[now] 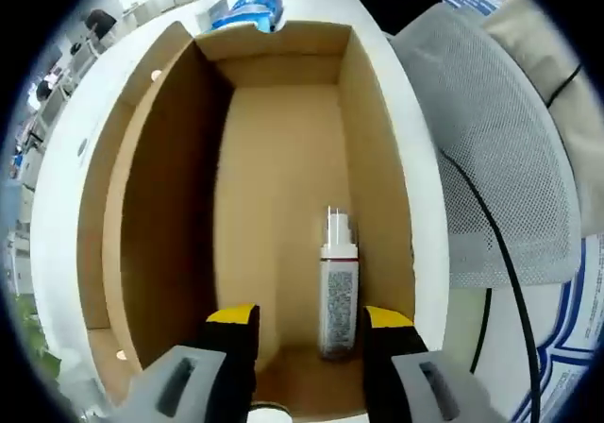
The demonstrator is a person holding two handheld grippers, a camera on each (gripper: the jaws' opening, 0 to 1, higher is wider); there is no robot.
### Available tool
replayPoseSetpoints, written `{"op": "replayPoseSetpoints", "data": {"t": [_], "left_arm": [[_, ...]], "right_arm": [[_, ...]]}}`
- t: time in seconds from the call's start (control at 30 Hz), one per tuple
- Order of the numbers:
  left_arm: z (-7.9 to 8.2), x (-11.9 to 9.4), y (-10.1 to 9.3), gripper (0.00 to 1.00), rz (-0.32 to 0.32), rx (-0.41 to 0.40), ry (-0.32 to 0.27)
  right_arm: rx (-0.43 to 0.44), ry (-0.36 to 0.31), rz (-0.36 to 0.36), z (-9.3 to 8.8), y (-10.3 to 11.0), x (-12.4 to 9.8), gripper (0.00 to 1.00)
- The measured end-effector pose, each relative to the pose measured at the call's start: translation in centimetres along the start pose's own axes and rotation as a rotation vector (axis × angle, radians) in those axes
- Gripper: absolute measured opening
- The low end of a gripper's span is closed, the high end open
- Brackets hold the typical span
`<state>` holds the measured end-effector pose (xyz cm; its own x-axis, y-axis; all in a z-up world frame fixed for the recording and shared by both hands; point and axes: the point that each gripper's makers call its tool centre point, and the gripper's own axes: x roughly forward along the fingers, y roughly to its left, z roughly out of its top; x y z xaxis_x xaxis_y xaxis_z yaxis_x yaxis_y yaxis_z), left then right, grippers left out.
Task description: Operate the shoe box by opening the lid, removing the specified soft item, and placing it in the target area until the item is outside and the box remains undamaged.
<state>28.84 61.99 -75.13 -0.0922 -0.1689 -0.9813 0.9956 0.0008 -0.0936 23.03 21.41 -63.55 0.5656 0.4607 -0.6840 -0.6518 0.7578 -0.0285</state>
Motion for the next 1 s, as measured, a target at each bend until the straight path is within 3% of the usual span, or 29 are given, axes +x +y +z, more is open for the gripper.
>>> {"op": "replayPoseSetpoints", "data": {"t": [0.33, 0.6, 1.0], "left_arm": [[-0.2, 2.1, -0.7, 0.39, -0.034, 0.003, 0.01], [0.5, 3.4, -0.8, 0.29, 0.002, 0.004, -0.022], [0.6, 3.3, -0.4, 0.2, 0.076, -0.014, -0.023]], "right_arm": [[0.004, 0.001, 0.006, 0.6, 0.3, 0.5, 0.95], [0.01, -0.023, 0.02, 1.6, 1.0, 1.0, 0.94], [0.02, -0.071, 0.031, 2.3, 1.8, 1.2, 0.9]]}}
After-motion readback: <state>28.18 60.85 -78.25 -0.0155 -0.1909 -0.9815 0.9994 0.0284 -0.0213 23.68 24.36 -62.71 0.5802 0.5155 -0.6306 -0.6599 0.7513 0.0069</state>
